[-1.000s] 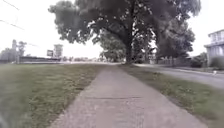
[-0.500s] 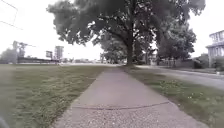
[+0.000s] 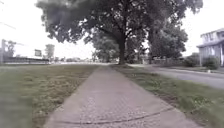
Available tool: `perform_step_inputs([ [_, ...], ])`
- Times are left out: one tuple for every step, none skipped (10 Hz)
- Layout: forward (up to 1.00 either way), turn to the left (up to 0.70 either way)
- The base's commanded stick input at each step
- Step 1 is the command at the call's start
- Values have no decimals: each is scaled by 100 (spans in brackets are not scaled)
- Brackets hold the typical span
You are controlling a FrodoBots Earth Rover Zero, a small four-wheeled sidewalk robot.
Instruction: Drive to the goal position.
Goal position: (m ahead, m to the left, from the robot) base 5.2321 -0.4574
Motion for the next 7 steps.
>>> perform_step_inputs([
  [70,0],
  [70,0],
  [70,0],
  [70,0],
  [70,0],
  [70,0],
  [70,0],
])
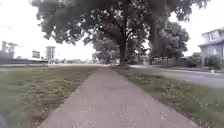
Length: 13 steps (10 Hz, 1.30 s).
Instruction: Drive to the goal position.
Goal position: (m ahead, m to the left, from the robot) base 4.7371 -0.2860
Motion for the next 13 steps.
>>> perform_step_inputs([
  [70,0],
  [70,0],
  [70,0],
  [70,0],
  [70,0],
  [70,0],
  [70,0],
  [70,0],
  [70,0],
  [70,0],
  [70,0],
  [70,0],
  [70,0],
])
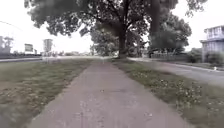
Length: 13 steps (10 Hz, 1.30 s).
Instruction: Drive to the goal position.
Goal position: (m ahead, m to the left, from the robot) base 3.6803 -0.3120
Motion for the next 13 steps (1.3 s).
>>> perform_step_inputs([
  [70,0],
  [70,0],
  [70,0],
  [70,0],
  [70,0],
  [70,0],
  [70,0],
  [70,0],
  [70,0],
  [70,0],
  [70,0],
  [70,0],
  [70,0],
])
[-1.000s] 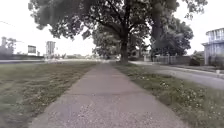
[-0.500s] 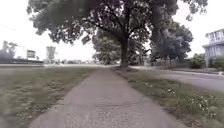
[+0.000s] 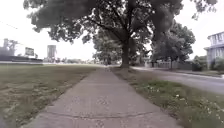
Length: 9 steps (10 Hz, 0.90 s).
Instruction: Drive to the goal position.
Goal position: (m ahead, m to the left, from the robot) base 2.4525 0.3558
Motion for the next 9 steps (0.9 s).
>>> perform_step_inputs([
  [70,0],
  [70,0],
  [70,0],
  [70,0],
  [70,0],
  [70,0],
  [70,0],
  [70,0],
  [70,11],
])
